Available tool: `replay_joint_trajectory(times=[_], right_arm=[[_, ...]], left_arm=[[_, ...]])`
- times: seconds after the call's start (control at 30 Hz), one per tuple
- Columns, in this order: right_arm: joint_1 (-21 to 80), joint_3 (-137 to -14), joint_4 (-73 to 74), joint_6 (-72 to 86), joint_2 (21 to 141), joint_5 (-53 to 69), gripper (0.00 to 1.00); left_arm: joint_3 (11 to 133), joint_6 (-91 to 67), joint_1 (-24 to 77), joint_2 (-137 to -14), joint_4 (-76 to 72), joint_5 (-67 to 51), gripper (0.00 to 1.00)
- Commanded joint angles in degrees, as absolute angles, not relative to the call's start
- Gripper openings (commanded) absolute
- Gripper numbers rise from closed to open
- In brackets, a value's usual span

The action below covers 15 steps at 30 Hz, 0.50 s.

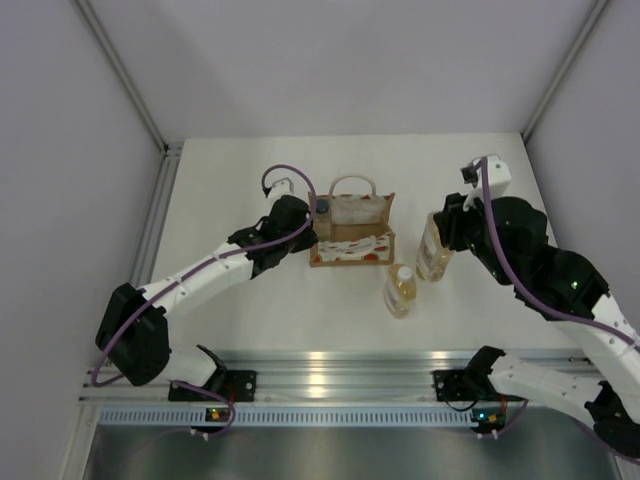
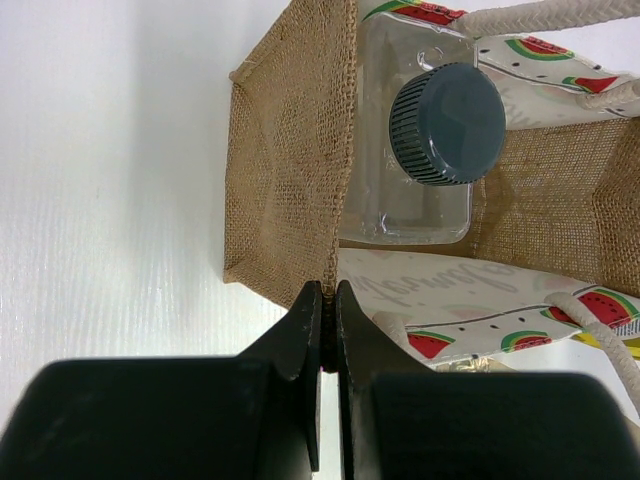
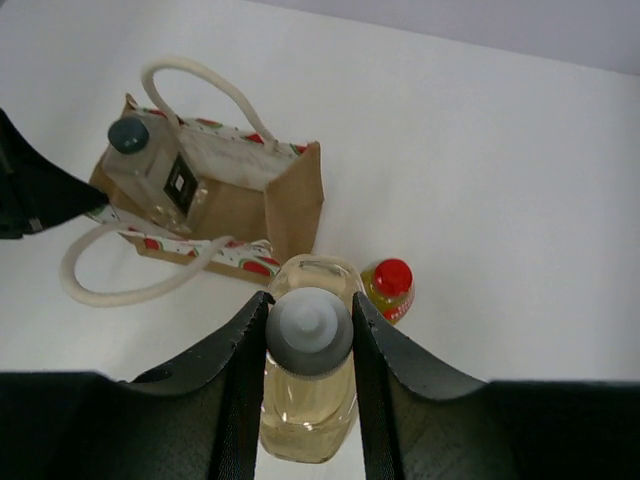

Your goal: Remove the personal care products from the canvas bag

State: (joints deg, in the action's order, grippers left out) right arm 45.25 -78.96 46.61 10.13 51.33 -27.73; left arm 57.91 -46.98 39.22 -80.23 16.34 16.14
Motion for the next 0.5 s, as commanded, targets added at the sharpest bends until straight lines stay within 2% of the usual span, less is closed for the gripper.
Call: replay_joint_trajectory(times=[0.0,0.47], right_arm=[[45.9,-75.8,40.1,10.7,45.6,-31.6,0.00],[45.9,-55.1,39.5,20.6,33.3,-40.6,0.00]], left_arm=[[58.4,-47.4,39.6,-77.5,13.9,15.6,0.00],[58.4,-47.4,39.6,-77.6,14.0,15.6,0.00]])
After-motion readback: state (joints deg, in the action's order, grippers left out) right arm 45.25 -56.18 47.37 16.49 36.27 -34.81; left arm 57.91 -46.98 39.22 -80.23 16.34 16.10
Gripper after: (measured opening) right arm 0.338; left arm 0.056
